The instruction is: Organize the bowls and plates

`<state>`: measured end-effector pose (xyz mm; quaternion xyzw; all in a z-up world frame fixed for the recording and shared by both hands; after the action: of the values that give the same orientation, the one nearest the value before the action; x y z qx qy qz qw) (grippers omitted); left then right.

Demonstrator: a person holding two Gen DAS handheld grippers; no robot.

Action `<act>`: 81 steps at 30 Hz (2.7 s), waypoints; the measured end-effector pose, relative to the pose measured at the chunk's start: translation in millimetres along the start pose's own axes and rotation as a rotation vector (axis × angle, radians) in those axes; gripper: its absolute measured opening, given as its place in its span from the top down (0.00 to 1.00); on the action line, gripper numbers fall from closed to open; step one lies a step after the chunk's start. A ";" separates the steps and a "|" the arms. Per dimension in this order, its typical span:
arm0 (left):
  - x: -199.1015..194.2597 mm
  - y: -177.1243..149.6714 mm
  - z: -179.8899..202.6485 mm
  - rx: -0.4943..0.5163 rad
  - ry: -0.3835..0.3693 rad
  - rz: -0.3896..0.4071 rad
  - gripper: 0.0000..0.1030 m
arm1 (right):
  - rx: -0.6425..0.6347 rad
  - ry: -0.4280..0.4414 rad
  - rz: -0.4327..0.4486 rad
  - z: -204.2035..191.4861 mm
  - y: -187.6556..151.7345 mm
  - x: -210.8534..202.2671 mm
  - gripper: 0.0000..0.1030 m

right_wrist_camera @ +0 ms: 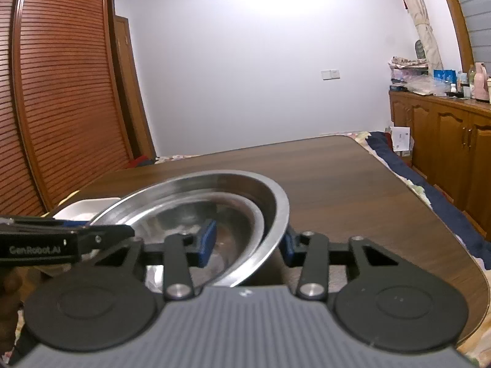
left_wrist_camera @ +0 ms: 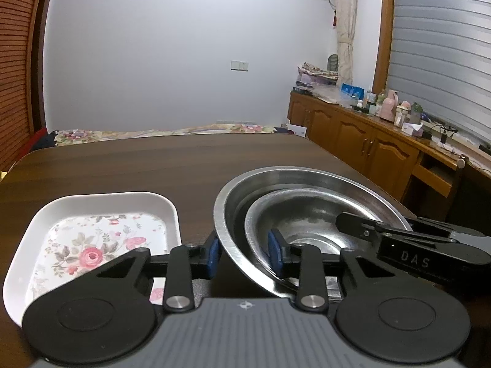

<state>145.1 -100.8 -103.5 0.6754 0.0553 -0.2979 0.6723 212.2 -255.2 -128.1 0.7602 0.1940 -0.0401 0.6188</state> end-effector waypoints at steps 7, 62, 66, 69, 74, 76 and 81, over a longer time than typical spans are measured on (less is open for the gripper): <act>-5.2 1.5 -1.7 -0.021 0.003 -0.005 0.70 | 0.009 -0.003 -0.011 -2.9 2.3 -0.8 0.69; -73.3 10.9 -133.7 -0.049 0.186 0.006 0.69 | -0.092 0.235 -0.116 -127.8 14.0 32.7 0.70; -71.3 8.5 -133.3 -0.054 0.190 -0.001 0.70 | -0.094 0.234 -0.122 -129.7 11.3 34.0 0.70; -70.7 8.7 -130.4 -0.058 0.192 -0.006 0.70 | -0.089 0.236 -0.131 -129.4 11.4 38.4 0.70; -69.8 6.9 -132.3 -0.067 0.185 0.000 0.69 | -0.093 0.239 -0.133 -131.2 11.8 42.1 0.70; -70.0 6.1 -133.0 -0.069 0.182 0.004 0.69 | -0.099 0.242 -0.133 -131.4 12.4 43.0 0.69; -69.8 4.6 -133.4 -0.056 0.192 0.007 0.68 | -0.125 0.225 -0.119 -133.2 11.9 42.6 0.59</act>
<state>134.1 47.1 -77.1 0.6821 0.1254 -0.2276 0.6836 231.7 -119.4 -99.1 0.7070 0.3091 0.0207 0.6358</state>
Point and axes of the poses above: each gripper's, at about its wrist camera, not at the fingertips, and x roughly the way its jaws point, z to its right, y to its top, the point moved 6 cm from there along x, roughly the way its jaws point, and after that the axes turned 1 degree about x, right-handed, at the moved point
